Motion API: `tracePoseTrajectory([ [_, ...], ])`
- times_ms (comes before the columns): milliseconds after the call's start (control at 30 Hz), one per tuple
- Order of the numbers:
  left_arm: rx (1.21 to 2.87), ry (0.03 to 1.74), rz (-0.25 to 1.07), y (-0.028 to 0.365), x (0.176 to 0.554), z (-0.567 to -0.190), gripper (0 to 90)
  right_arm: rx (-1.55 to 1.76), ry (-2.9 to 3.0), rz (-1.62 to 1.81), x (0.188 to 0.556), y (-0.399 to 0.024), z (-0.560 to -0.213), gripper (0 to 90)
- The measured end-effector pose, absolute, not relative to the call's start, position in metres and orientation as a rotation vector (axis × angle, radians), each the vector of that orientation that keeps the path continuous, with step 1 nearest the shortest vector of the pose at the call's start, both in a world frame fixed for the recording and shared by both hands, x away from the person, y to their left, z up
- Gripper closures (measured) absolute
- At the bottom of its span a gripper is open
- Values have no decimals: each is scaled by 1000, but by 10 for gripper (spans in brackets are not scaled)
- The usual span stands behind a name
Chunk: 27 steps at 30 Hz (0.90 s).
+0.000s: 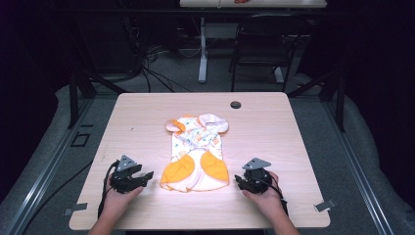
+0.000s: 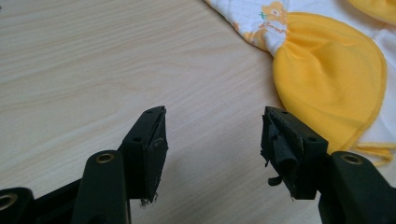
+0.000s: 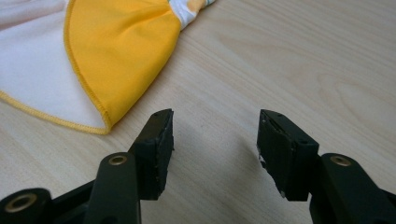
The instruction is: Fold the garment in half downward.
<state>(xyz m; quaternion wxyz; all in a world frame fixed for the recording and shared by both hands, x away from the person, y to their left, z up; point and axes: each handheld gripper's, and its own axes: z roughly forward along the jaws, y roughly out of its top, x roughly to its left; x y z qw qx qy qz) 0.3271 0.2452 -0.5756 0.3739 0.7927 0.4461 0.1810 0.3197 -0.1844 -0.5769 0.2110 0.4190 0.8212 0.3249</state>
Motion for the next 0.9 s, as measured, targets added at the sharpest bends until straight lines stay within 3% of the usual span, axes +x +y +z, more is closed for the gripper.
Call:
tracePoseTrajectory([
  [267,2018,1126,395,236,327,-577,474,1171,2348,1012,320,-178,-572,536],
  [400,2034,1098,329,224,332,-574,503,1164,2380,993,326,-170,-569,534],
  [567,2098,1065,345,203,346,-566,536,1154,2416,973,341,-154,-563,547],
  [800,2123,1047,343,174,368,-559,584,1120,2427,961,365,-130,-554,655],
  [900,2116,1046,334,166,373,-560,648,1100,2446,946,374,-120,-555,727],
])
